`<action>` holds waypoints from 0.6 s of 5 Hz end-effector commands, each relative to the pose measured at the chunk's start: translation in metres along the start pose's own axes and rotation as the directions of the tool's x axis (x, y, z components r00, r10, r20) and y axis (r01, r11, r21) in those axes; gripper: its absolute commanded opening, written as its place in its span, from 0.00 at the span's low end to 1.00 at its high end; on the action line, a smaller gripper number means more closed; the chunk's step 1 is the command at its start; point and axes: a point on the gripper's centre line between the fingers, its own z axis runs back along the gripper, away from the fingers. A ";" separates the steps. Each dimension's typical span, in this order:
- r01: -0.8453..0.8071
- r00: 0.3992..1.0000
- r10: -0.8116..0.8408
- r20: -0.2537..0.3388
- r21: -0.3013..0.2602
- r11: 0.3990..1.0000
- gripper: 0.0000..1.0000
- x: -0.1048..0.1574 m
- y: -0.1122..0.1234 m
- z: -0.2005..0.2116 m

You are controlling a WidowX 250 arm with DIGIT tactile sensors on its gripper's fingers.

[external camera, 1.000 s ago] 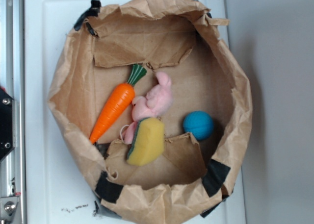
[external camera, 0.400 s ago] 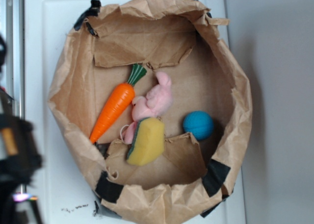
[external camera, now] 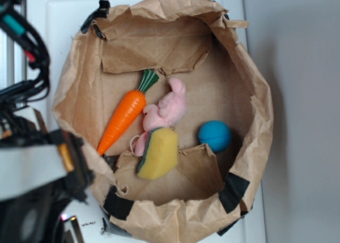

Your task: Grab the green sponge.

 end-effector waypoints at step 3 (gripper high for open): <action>-0.341 0.930 0.347 0.117 -0.074 0.937 1.00 0.111 -0.001 -0.119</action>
